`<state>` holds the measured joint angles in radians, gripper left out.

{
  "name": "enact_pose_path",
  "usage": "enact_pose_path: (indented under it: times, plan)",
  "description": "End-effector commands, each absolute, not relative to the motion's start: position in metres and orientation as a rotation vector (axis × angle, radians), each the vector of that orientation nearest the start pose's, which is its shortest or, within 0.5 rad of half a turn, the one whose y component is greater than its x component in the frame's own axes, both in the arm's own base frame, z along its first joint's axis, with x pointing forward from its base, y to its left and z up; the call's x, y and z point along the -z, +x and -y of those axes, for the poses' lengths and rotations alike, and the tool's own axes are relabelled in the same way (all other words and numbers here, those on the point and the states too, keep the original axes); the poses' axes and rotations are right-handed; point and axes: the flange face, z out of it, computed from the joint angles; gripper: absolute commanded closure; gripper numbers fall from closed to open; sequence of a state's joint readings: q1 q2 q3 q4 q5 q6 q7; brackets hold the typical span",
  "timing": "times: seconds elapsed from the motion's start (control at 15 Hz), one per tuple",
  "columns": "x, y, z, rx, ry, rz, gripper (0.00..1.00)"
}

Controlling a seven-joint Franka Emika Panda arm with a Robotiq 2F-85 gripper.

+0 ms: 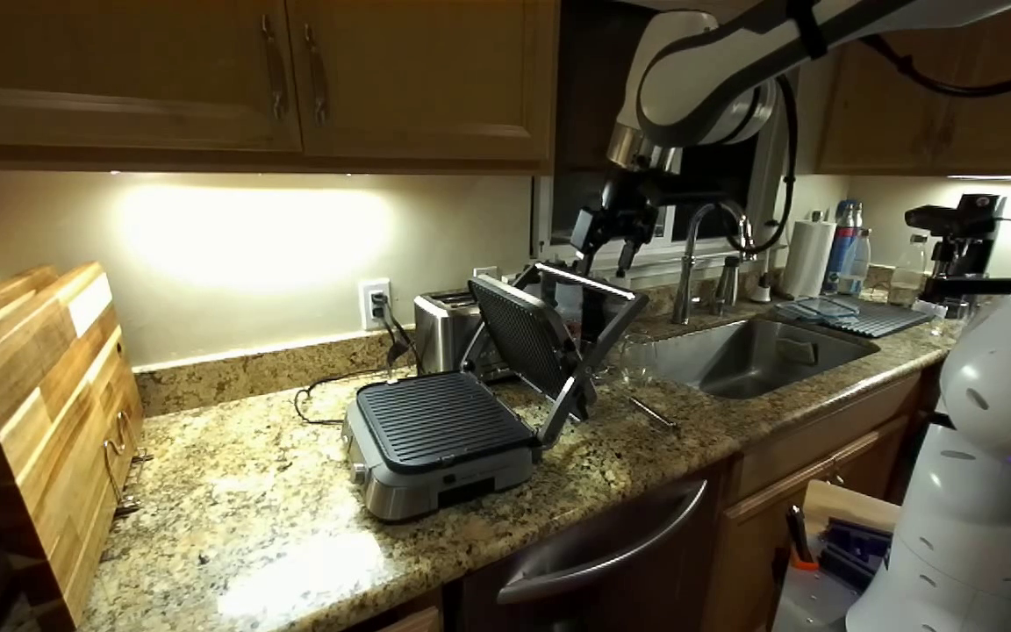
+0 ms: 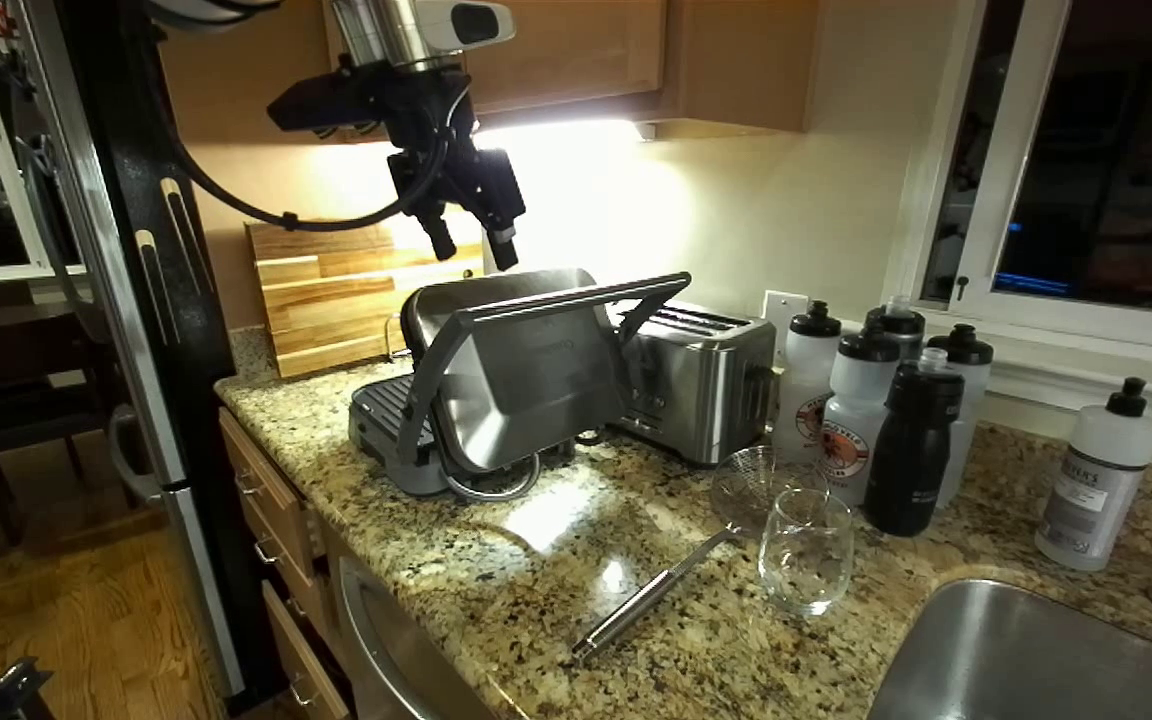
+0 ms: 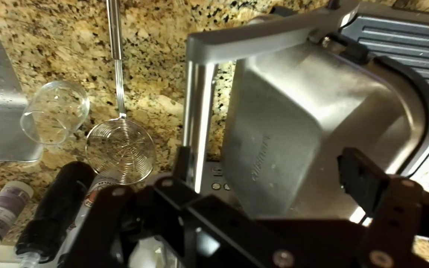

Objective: Close the sandwich maker

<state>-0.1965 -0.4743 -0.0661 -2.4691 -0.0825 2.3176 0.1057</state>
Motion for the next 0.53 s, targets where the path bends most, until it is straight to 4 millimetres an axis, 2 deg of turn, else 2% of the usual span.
enact_pose_path:
  times: [0.0, 0.2, 0.27, 0.47]
  plan:
    - [-0.489, 0.437, 0.141, 0.422, -3.181, -0.634, 0.0]
    - [-0.482, 0.449, 0.151, 0.372, -3.211, -0.663, 0.0]
    - [-0.482, 0.441, 0.144, 0.417, -3.189, -0.608, 0.0]
    - [-0.477, 0.451, 0.148, 0.392, -3.198, -0.62, 0.0]
